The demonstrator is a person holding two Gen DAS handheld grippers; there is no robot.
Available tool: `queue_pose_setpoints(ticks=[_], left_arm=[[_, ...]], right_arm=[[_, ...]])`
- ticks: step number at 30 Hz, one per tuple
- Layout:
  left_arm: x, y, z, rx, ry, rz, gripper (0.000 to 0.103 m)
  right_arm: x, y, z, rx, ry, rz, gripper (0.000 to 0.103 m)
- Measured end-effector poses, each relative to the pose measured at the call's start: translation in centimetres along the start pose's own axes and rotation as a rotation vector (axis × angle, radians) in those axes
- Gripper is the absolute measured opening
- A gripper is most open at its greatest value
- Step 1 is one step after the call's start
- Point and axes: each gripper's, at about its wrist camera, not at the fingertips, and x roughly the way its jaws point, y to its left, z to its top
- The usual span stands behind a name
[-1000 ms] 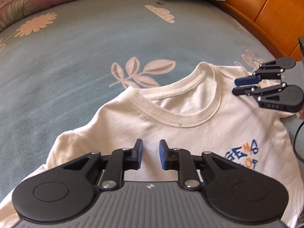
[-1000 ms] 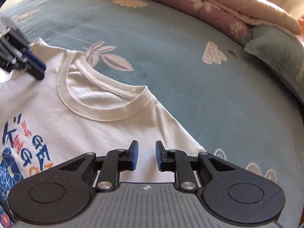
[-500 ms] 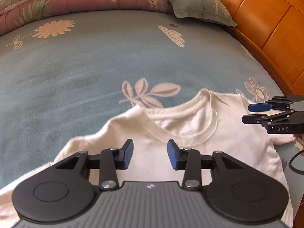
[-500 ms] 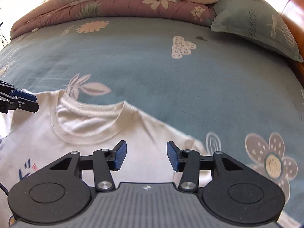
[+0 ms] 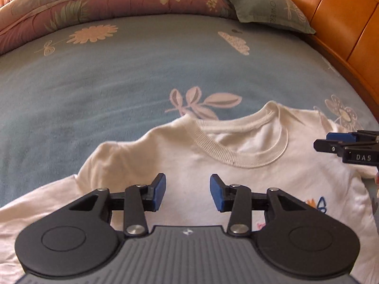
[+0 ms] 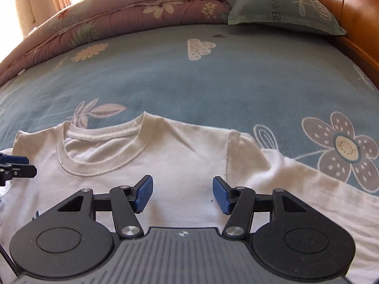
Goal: Fold clothes
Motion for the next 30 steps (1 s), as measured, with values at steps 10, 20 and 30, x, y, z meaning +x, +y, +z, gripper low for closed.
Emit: queue_pose_setpoints(ticks=[10, 20, 30], left_arm=[[-1.7, -2.7, -7.0, -0.014, 0.132, -0.017, 0.051], [-1.0, -3.3, -6.8, 0.001, 0.133, -0.006, 0.059], [-0.8, -3.8, -7.2, 0.040, 0.131, -0.017, 0.076]], right_arm=[[-5.3, 1.3, -6.4, -0.012, 0.089, 0.064, 0.076], [-6.2, -1.1, -5.2, 0.015, -0.017, -0.036, 0.080], [-4.2, -6.0, -2.7, 0.209, -0.029, -0.098, 0.085]])
